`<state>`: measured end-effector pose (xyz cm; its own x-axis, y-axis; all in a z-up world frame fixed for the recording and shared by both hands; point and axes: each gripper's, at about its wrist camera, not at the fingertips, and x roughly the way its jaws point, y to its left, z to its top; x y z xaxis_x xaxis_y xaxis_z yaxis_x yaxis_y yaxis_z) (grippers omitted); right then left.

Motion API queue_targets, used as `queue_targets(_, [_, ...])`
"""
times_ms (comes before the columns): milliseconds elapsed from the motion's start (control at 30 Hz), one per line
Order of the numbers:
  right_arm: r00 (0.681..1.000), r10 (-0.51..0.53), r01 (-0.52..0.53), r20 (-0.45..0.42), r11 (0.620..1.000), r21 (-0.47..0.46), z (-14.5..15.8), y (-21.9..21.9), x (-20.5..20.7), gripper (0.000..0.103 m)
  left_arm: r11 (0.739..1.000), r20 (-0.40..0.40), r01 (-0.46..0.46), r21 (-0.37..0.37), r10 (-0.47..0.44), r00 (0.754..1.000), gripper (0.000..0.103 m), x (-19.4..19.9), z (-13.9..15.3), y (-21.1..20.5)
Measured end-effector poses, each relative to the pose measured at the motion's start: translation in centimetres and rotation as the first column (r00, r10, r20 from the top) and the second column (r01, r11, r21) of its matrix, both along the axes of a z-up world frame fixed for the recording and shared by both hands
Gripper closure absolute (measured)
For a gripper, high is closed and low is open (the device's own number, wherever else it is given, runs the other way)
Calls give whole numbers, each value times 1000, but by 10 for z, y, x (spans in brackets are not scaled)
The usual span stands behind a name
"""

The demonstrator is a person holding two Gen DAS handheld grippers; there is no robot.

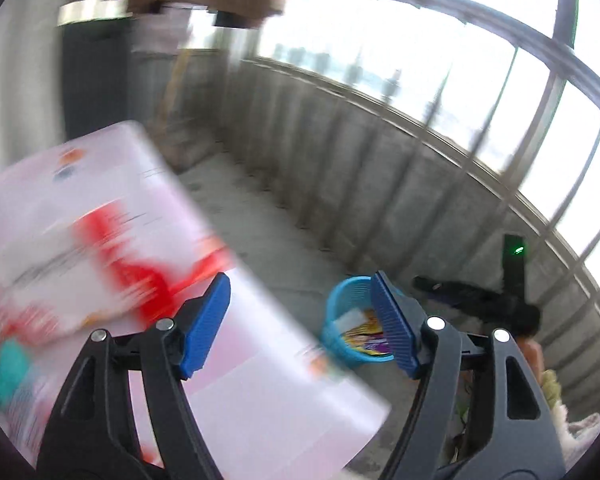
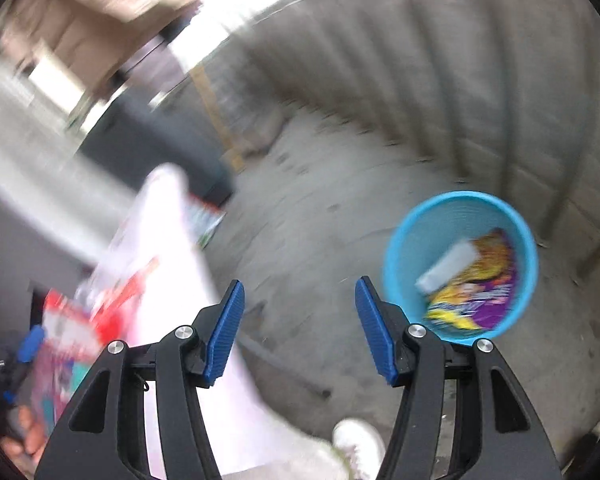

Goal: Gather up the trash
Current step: 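Move both open tools back over the table, then grasp the white cloth glove with the left tool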

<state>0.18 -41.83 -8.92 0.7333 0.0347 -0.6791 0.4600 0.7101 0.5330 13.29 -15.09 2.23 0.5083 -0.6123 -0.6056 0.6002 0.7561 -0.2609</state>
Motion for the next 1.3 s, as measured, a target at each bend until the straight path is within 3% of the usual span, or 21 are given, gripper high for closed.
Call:
queue_targets(100, [987,159,-158,27,987,-6,19,49,25,46,987,34,-160,10,160,987,35,-11,-2,74])
queue_targets(200, [953,301,-302,43,953,5,30,100,52,46,943,58,-333,11,332,942,35,-29,-7,155])
queue_targets(300, [910,413,-414,43,910,13,34,147,74,46,896,52,-443,29,442,896,35,-39,-16,213])
queue_targets(467, [810,584,-586,55,808,54,33,232,110,46,854,5,-519,32,519,855,35,-40,-33,270])
queue_targets(667, [735,677,-671,-28,733,108,19,298,142,46,845,-51,-534,-15,533,845,36,-25,-52,290])
queue_targets(767, [716,696,-689,-55,718,103,15,316,154,46,838,-68,-545,-4,544,836,38,-16,-65,298])
queue_targets(933, [705,704,-697,-91,711,95,9,336,168,46,854,-114,-520,-21,514,850,44,5,-86,303])
queue_targets(1167, [676,728,-719,-113,685,115,-2,358,178,46,851,-225,-523,-50,500,836,68,21,-114,308])
queue_targets(1300, [665,738,-728,-114,675,123,-8,368,180,48,840,-235,-541,-51,516,824,82,19,-121,310])
